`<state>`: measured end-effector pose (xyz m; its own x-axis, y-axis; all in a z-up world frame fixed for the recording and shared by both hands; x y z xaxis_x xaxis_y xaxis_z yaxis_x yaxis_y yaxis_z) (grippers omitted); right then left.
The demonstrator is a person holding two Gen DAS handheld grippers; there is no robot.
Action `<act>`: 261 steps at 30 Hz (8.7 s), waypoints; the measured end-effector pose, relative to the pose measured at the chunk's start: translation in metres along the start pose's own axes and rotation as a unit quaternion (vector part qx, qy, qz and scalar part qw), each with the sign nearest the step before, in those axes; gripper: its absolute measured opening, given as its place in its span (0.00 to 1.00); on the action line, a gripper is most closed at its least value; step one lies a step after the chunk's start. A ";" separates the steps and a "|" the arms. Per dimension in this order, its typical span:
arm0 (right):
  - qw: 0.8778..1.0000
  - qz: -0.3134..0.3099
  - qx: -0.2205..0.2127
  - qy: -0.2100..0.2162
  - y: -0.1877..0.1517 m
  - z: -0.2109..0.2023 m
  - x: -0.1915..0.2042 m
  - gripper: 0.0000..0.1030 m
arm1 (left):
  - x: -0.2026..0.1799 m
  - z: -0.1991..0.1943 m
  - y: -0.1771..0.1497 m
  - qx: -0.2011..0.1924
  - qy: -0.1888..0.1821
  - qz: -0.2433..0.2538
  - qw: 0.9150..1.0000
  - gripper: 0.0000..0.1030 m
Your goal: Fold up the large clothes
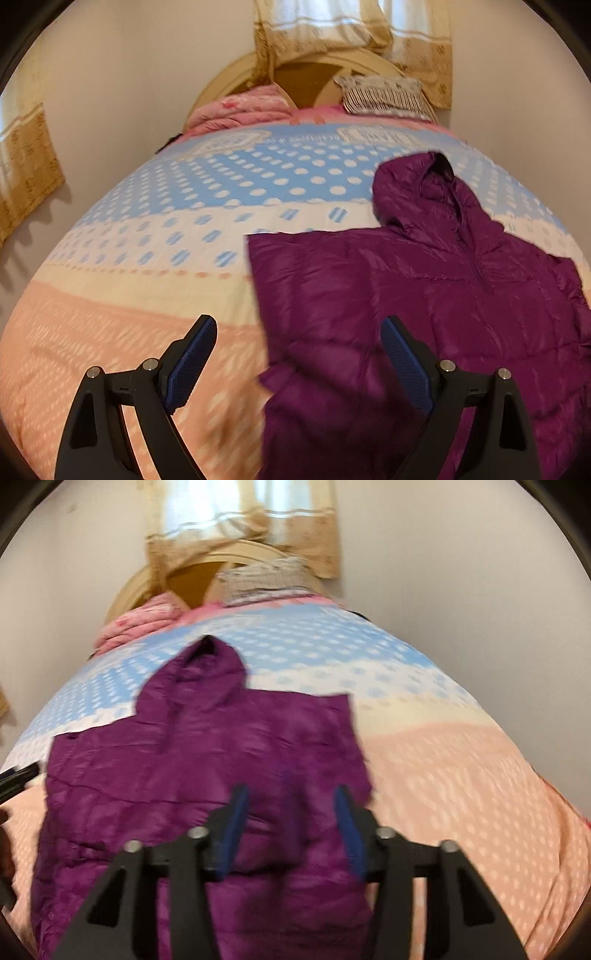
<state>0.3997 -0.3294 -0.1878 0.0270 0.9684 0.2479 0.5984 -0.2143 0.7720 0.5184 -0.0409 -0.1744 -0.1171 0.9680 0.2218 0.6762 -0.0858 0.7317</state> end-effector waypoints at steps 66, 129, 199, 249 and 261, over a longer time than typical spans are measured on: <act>0.997 0.015 0.048 0.051 0.117 0.135 -0.035 0.60 | -0.022 0.093 0.117 0.044 -0.082 -0.036 0.995 0.99; 0.988 -0.113 0.068 0.082 0.188 0.294 -0.011 0.04 | -0.152 0.195 0.190 -0.004 -0.143 0.055 0.988 0.00; 0.988 -0.068 0.104 0.087 -0.001 0.137 0.040 0.28 | -0.127 0.017 -0.012 0.014 -0.078 0.058 0.995 0.81; 0.995 0.022 0.097 0.022 -0.176 -0.086 -0.035 0.87 | 0.061 -0.142 -0.211 0.055 -0.090 0.013 0.994 0.89; 0.995 0.035 0.085 0.025 -0.216 -0.114 -0.026 0.87 | 0.056 -0.168 -0.241 0.037 -0.071 0.023 0.997 0.89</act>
<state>0.1782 -0.3232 -0.2946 0.0367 0.9431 0.3305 0.7236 -0.2532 0.6422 0.2270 -0.0054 -0.2301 0.0159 0.9876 0.1563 0.7309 -0.1182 0.6721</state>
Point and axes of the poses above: each gripper's, at about its wrist camera, not at the fingertips, and z roughly the way its jaws point, x to its left, y to its top, the point moved 2 cm from there along z, roughly the way its jaws point, and after that the axes turned 13 degrees about y, right-handed, at the moved point
